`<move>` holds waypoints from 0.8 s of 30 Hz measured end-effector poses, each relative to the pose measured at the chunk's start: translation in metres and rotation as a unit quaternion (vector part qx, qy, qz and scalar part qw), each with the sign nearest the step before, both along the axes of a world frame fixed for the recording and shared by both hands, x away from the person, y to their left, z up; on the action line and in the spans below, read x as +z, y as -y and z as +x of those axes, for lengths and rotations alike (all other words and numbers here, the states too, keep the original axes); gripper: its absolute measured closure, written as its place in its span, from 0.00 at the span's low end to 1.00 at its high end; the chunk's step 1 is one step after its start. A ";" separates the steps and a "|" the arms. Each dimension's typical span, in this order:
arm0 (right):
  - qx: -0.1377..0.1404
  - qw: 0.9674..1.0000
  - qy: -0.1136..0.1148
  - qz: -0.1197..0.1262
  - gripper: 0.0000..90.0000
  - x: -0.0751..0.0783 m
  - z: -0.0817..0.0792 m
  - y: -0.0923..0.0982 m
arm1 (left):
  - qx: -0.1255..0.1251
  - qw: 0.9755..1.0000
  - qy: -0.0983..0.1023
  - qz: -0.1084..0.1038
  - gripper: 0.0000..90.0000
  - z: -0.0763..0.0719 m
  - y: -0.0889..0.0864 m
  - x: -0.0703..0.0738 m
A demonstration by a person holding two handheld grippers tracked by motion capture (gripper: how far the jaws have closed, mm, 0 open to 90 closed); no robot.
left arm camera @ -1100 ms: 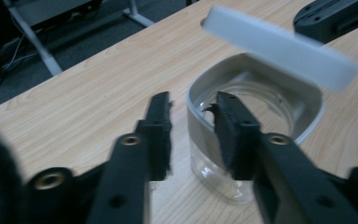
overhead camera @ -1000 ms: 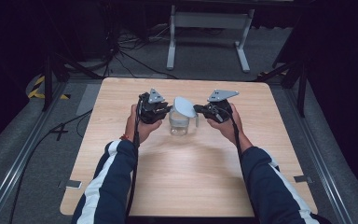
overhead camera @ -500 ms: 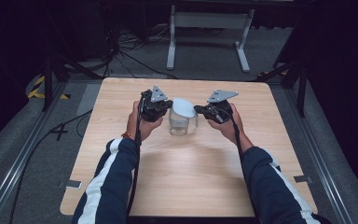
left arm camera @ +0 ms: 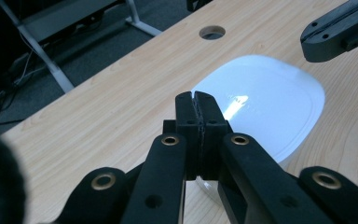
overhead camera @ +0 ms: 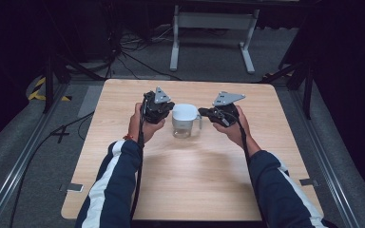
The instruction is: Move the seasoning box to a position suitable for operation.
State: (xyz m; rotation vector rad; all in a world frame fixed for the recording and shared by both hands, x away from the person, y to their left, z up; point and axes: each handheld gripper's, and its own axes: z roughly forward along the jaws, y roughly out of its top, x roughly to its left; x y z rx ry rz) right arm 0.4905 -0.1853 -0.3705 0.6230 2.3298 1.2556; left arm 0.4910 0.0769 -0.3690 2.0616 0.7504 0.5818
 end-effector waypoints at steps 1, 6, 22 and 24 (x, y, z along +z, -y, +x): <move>0.001 1.000 0.001 0.000 1.00 0.000 0.000 -0.001 | 0.000 1.000 0.000 0.003 0.99 0.001 0.000 -0.001; 0.003 1.000 0.004 0.001 1.00 0.001 0.001 -0.006 | 0.001 1.000 -0.006 0.004 0.99 0.002 -0.001 -0.004; 0.006 1.000 0.003 0.004 1.00 0.002 0.006 -0.011 | 0.013 1.000 -0.024 0.007 0.97 0.006 -0.003 -0.018; 0.003 1.000 -0.003 0.001 1.00 -0.001 0.008 -0.012 | 0.013 1.000 -0.023 0.007 0.97 0.006 -0.003 -0.019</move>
